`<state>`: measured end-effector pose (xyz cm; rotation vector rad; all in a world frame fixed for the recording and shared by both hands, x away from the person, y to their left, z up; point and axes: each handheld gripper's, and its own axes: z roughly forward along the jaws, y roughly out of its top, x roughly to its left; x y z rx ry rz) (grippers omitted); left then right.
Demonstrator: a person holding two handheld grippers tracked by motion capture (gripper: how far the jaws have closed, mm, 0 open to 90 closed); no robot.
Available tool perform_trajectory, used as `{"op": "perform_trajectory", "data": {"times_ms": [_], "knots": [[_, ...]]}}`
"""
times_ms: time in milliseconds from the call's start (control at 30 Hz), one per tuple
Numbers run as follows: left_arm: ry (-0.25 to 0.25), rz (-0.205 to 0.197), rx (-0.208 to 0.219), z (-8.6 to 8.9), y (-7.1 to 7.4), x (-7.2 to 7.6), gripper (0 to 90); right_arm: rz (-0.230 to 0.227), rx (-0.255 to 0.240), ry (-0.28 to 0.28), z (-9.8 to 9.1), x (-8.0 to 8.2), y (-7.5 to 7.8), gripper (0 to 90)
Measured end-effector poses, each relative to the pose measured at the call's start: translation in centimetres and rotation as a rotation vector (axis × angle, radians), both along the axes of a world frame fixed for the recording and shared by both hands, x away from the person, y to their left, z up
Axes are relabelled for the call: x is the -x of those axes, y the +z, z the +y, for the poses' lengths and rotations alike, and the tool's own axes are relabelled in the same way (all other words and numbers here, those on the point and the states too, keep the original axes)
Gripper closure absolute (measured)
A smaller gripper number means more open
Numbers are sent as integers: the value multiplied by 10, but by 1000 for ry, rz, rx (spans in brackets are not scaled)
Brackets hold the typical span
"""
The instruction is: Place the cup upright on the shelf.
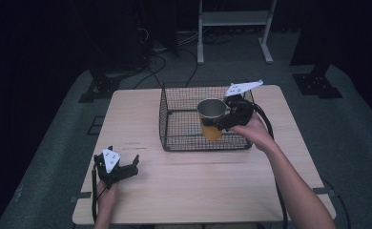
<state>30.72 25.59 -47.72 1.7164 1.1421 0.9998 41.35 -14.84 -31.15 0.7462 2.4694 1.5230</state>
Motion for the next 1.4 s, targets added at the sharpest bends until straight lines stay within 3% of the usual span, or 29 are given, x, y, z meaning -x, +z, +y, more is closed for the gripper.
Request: {"op": "perform_trajectory", "data": {"times_ms": [900, 1400], "knots": [[2, 1, 10, 1, 0, 0, 0, 33, 25, -28, 21, -53, -8, 113], [3, -1, 20, 2, 0, 0, 0, 70, 36, -48, 36, -86, -24, 111]]}}
